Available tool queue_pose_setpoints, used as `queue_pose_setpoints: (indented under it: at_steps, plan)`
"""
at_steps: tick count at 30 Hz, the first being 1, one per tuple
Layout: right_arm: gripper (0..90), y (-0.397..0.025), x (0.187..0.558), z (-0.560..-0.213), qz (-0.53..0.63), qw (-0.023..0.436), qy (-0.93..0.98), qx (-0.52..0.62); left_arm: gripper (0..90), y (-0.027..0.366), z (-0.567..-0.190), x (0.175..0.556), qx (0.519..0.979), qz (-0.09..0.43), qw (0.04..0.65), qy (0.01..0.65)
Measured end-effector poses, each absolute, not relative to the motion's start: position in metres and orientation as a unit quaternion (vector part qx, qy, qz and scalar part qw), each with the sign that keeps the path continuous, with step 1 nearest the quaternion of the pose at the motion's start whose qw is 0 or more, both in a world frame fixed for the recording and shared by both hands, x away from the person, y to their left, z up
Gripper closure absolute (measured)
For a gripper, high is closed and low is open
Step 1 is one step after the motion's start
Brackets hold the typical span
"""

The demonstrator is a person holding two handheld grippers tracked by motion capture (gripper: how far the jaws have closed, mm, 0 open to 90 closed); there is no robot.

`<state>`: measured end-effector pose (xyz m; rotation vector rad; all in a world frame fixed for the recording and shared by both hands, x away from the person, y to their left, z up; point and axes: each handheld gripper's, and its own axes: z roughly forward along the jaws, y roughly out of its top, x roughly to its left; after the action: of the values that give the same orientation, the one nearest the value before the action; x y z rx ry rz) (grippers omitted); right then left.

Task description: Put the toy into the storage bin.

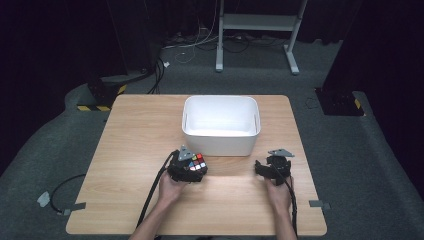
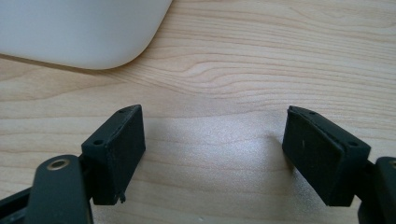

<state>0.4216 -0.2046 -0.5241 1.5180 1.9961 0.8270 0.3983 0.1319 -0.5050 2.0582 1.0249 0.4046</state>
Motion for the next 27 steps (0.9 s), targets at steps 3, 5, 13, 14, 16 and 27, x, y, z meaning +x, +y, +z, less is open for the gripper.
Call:
queue_pose_setpoints:
  at_steps: [3, 5, 13, 14, 16, 27]
  plan:
    - [21.0, -0.2046, 0.4216, -0.5241, 0.303, 0.248, 0.732, 0.557, 18.1, 0.1315, -0.5046, 0.3976, 0.813, 0.158, 0.392, 0.401]
    - [21.1, -0.2046, 0.4217, -0.5241, 0.303, 0.248, 0.732, 0.557, 18.2, 0.1313, -0.5045, 0.3973, 0.813, 0.157, 0.392, 0.401]
    - [21.1, -0.2046, 0.4216, -0.5241, 0.303, 0.248, 0.732, 0.557, 18.8, 0.1314, -0.5033, 0.3948, 0.816, 0.157, 0.39, 0.396]
    - [21.1, -0.2046, 0.4216, -0.5241, 0.303, 0.248, 0.732, 0.557, 18.9, 0.1314, -0.5033, 0.3948, 0.816, 0.157, 0.39, 0.396]
    - [21.1, -0.2046, 0.4216, -0.5241, 0.303, 0.248, 0.732, 0.557, 30.6, 0.1337, -0.5016, 0.3915, 0.811, 0.162, 0.404, 0.391]
    - [21.0, -0.2046, 0.4216, -0.5241, 0.303, 0.248, 0.732, 0.557, 34.0, 0.1339, -0.4998, 0.3882, 0.814, 0.167, 0.398, 0.388]
